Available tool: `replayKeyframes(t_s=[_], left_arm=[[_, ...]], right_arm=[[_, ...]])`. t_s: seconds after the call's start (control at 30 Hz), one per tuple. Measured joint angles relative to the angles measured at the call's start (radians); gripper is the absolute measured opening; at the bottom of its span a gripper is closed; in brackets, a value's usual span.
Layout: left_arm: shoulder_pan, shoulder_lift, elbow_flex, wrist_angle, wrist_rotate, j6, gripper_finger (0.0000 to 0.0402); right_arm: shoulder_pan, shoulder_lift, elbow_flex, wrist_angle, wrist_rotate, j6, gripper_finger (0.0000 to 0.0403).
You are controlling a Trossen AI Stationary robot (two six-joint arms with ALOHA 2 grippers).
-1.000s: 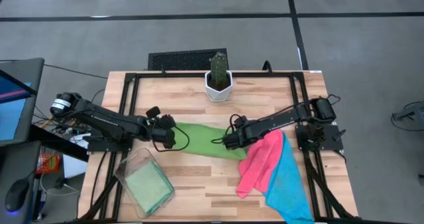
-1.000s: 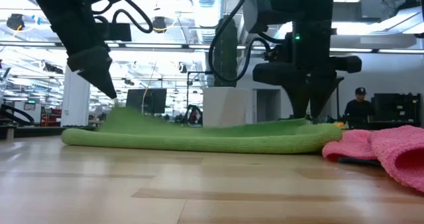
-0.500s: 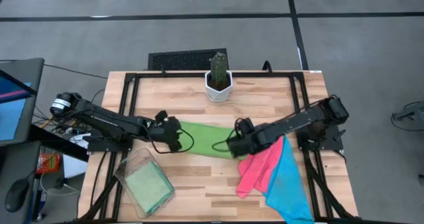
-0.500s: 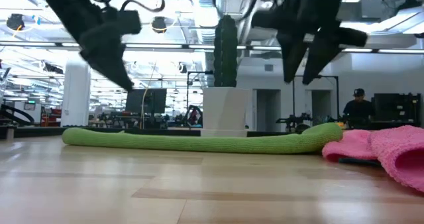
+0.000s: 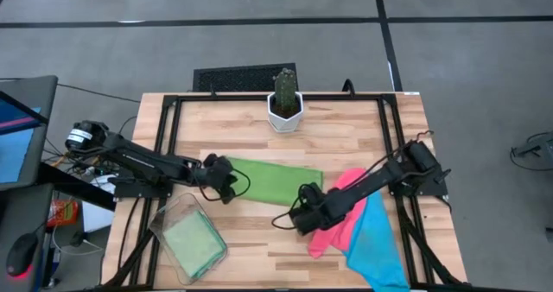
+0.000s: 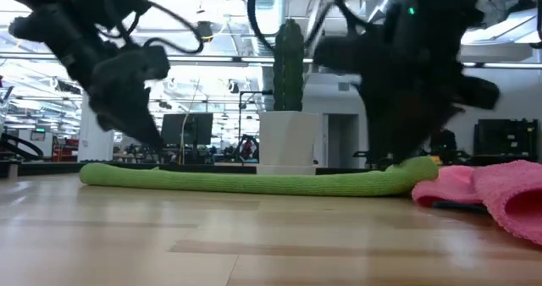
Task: Fold microfiber towels
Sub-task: Fold the green microfiber cloth
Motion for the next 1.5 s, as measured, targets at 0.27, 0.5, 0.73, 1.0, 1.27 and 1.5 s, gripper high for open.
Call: replayKeyframes(t_s=[0.27, 0.5, 0.73, 1.0, 1.27, 1.5], left_arm=[[-0.001, 0.000, -0.074, -0.005, 0.021, -0.073, 0.0002], [-0.001, 0.000, -0.104, -0.013, 0.020, -0.097, 0.0004], [0.000, 0.000, -0.104, -0.048, -0.016, -0.100, 0.0004], [0.001, -0.002, -0.099, -0.118, -0.033, -0.100, 0.0004], [0.001, -0.001, -0.101, -0.115, -0.048, -0.104, 0.0004], [0.001, -0.001, -0.101, -0.113, -0.049, -0.129, 0.0004]], right_arm=[[0.005, -0.008, 0.000, -0.017, -0.015, 0.042, 0.0130], [0.010, -0.095, 0.001, -0.018, 0.062, 0.042, 0.0120], [-0.018, -0.062, -0.007, -0.021, 0.049, 0.010, 0.0120], [-0.075, -0.023, -0.021, -0.146, -0.095, 0.017, 0.0120], [-0.112, -0.139, -0.021, -0.208, 0.015, -0.024, 0.0120], [-0.202, -0.166, -0.021, -0.111, 0.017, -0.214, 0.0120]])
